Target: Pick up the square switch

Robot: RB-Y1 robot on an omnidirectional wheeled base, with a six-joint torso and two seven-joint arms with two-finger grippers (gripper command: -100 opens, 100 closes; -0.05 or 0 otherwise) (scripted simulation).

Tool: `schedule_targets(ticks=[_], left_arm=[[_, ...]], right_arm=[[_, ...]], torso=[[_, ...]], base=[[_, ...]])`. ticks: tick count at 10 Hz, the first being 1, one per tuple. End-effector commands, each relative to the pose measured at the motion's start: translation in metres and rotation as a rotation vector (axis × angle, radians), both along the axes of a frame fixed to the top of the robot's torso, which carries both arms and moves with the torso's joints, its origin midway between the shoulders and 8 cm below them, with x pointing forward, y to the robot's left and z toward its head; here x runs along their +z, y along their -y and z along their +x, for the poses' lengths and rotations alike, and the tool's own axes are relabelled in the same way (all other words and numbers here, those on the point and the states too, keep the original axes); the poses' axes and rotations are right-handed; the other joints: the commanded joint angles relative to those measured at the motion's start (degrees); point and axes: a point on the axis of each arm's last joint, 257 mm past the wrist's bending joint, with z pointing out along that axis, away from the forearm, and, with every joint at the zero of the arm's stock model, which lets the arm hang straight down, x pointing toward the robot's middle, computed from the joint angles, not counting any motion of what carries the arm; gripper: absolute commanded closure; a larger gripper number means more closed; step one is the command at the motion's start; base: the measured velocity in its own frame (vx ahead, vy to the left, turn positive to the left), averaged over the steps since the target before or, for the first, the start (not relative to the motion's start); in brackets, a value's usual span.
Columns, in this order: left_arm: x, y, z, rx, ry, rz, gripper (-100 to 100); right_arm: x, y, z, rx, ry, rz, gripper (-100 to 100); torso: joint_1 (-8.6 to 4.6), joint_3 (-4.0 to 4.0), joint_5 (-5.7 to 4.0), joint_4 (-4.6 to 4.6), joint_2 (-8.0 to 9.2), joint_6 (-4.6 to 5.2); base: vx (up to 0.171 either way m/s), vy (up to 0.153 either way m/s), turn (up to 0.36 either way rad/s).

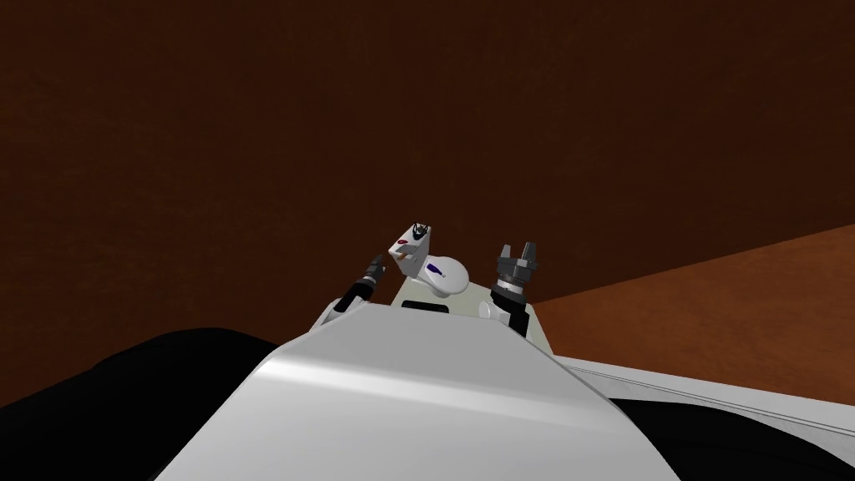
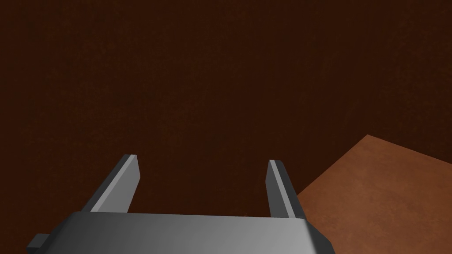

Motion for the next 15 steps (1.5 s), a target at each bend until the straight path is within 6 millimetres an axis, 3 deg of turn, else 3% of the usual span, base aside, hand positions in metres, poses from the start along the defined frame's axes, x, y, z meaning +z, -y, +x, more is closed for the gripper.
schedule_targets(ticks=[1, 7, 8, 9, 10, 11, 12, 15], left_arm=[[-0.004, 0.008, 0.004, -0.010, -0.023, -0.024, -100], [-0.014, 0.039, 0.015, -0.052, -0.089, -0.090, -100], [-0.013, 0.036, 0.015, -0.047, -0.078, -0.083, -100], [-0.014, 0.036, 0.015, -0.048, -0.082, -0.085, 0], [-0.018, 0.035, 0.020, -0.044, -0.079, -0.086, -100], [-0.016, 0.036, 0.018, -0.046, -0.081, -0.086, -100], [-0.016, 0.036, 0.018, -0.046, -0.080, -0.086, 100], [-0.021, 0.035, 0.016, -0.044, -0.092, -0.087, 100]], right_arm=[[0.000, 0.000, 0.000, 0.000, 0.000, 0.000, 0], [0.000, 0.000, 0.000, 0.000, 0.000, 0.000, 0], [0.000, 0.000, 0.000, 0.000, 0.000, 0.000, 0], [0.000, 0.000, 0.000, 0.000, 0.000, 0.000, 0], [0.000, 0.000, 0.000, 0.000, 0.000, 0.000, 0], [0.000, 0.000, 0.000, 0.000, 0.000, 0.000, 0], [0.000, 0.000, 0.000, 0.000, 0.000, 0.000, 0], [0.000, 0.000, 0.000, 0.000, 0.000, 0.000, 0]], torso=[[0.00, 0.00, 0.00, 0.00, 0.00, 0.00], [0.04, 0.05, 0.00, 0.02, 0.10, -0.01], [0.02, 0.05, 0.00, 0.02, 0.10, -0.01], [0.14, 0.11, 0.02, 0.03, 0.21, -0.03], [0.23, 0.17, 0.04, 0.06, 0.31, -0.03], [0.28, 0.10, 0.05, 0.04, 0.17, -0.02], [0.28, 0.12, 0.05, 0.04, 0.22, -0.03], [0.21, 0.30, -0.06, 0.23, 0.40, 0.00]], base=[[0.089, -0.074, -0.089], [0.075, -0.064, -0.058], [0.031, -0.030, -0.009], [0.006, -0.006, 0.003], [0.064, 0.002, -0.020], [0.041, 0.002, -0.006], [0.000, 0.000, 0.000], [0.000, 0.000, 0.000]])
